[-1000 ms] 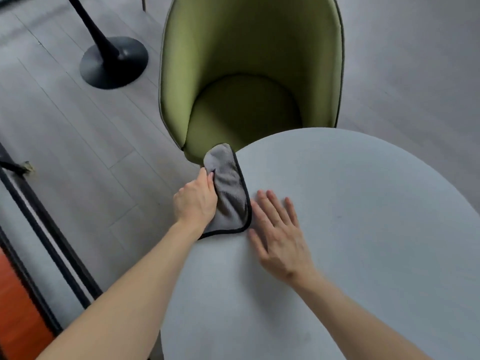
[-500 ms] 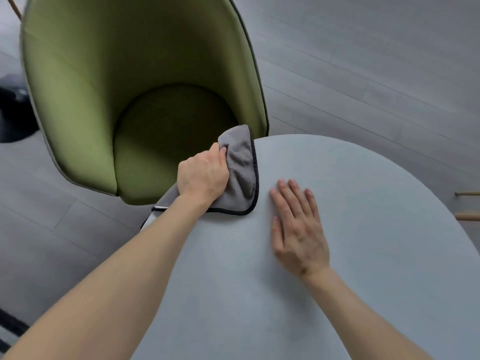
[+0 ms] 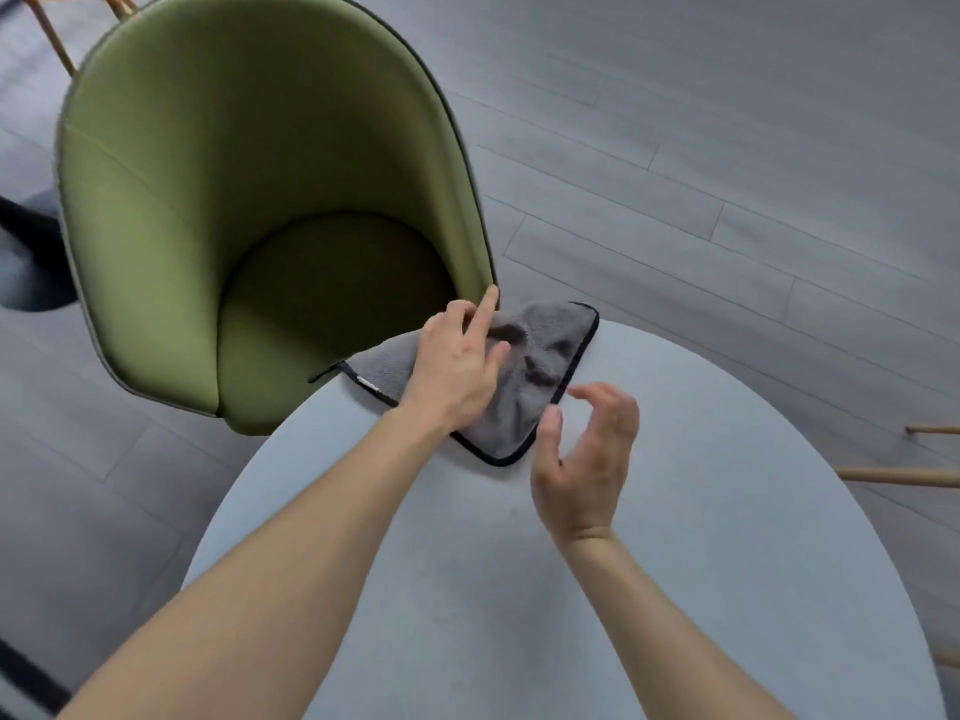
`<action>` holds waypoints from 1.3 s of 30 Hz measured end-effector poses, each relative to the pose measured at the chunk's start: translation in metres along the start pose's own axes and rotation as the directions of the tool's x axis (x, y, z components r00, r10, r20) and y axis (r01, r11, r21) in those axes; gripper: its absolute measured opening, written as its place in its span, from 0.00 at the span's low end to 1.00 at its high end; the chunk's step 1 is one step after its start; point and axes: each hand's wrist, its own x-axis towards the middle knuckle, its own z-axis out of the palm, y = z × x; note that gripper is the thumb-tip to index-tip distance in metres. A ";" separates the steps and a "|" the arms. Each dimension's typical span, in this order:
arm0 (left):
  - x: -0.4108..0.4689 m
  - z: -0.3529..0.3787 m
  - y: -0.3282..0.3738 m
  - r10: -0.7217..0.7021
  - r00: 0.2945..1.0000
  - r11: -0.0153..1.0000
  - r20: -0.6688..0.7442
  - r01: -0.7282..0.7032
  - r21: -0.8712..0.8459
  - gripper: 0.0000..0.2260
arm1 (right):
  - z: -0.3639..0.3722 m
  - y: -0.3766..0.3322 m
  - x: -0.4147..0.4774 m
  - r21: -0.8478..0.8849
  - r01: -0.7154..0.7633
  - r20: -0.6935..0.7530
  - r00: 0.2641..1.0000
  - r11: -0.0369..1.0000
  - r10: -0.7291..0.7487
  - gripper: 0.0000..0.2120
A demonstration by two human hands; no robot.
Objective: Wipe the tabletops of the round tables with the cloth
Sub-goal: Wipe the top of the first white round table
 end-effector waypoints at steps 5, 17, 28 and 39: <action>-0.083 -0.043 -0.042 -0.237 0.972 0.970 -0.011 0.237 0.048 0.45 | 0.079 -0.022 0.105 -0.057 0.356 0.644 0.727 0.933 -0.238 0.25; -0.103 -0.040 0.019 -0.438 0.899 0.828 0.003 0.403 0.390 0.42 | 0.094 0.027 0.134 -0.188 0.535 0.710 0.654 0.823 -0.262 0.23; -0.115 -0.019 0.069 -0.409 0.892 0.862 0.192 0.309 0.402 0.18 | -0.085 0.154 0.100 -0.499 0.246 0.464 0.886 0.831 0.016 0.25; -0.169 0.000 0.064 -0.395 0.909 0.912 0.132 0.370 0.177 0.24 | -0.240 0.132 -0.081 -0.554 0.390 0.681 0.720 0.736 0.131 0.46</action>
